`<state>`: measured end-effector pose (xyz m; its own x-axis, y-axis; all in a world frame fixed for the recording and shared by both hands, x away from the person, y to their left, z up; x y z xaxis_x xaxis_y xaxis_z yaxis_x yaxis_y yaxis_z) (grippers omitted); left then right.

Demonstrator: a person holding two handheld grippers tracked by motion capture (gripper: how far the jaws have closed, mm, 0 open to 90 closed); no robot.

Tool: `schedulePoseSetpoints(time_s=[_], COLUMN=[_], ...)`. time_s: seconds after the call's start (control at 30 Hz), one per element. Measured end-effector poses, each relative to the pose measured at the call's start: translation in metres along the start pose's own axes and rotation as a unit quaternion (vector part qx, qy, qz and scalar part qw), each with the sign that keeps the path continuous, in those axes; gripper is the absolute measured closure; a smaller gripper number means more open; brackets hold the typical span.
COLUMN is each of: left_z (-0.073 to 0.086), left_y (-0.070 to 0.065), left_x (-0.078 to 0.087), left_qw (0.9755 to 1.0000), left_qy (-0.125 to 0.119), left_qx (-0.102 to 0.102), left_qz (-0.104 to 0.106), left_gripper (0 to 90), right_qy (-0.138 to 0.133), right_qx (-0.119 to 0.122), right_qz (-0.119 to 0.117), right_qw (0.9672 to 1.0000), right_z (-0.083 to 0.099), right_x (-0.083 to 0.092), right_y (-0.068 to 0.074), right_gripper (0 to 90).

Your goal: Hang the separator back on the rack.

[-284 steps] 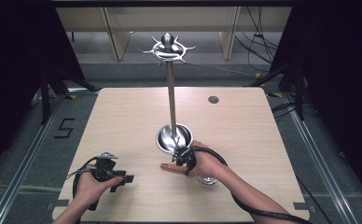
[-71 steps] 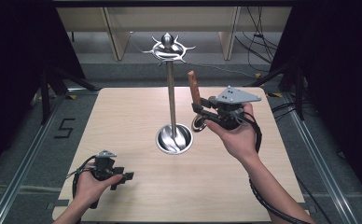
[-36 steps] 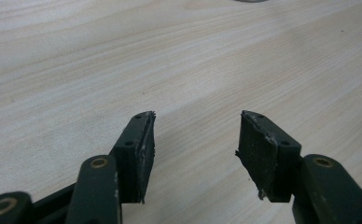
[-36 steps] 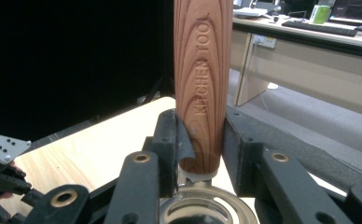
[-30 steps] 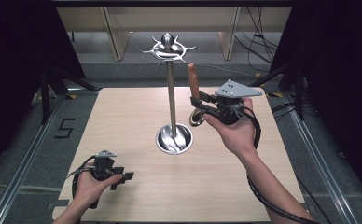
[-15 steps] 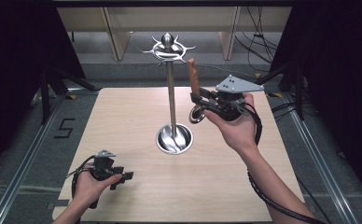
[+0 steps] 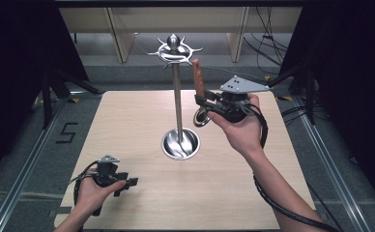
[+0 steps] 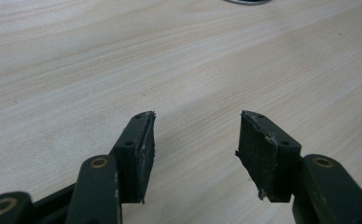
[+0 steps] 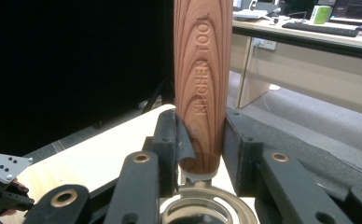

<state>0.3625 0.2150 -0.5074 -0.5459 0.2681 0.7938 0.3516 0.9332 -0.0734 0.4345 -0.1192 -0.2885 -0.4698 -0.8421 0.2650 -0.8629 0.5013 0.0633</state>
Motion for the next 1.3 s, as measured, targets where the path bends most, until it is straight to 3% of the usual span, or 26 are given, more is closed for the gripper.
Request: schedulePoseSetpoints(time_s=[0.53,0.57,1.3], left_z=[0.0,0.0,0.0], left_y=[0.0,0.0,-0.001], left_x=[0.0,0.0,0.0], left_qw=[1.0,1.0,1.0], left_qy=[0.0,0.0,0.0], left_qx=[-0.001,0.0,-0.004], left_qz=[0.002,0.001,0.003], left_gripper=[44.9,44.9,45.0], right_qy=[0.004,0.004,0.01], right_qx=[-0.008,0.006,-0.008], right_qz=[0.001,0.004,0.001], right_qw=[1.0,1.0,0.9999], right_z=[-0.003,-0.003,-0.007], right_x=[-0.009,-0.01,-0.023], right_y=[-0.002,-0.004,-0.005], right_gripper=[69.4,69.4,69.4])
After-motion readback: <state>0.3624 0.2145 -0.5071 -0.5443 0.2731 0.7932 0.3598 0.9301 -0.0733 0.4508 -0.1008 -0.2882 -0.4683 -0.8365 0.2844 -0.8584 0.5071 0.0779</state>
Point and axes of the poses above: each handheld gripper's, and its own axes: x roughly backward along the jaws, z roughly out of its underside, y roughly to its left, the point moved 3 cm from there along -x, roughly forward along the jaws, and after that the axes turned 15 degrees about -z, right-handed, at the moved point
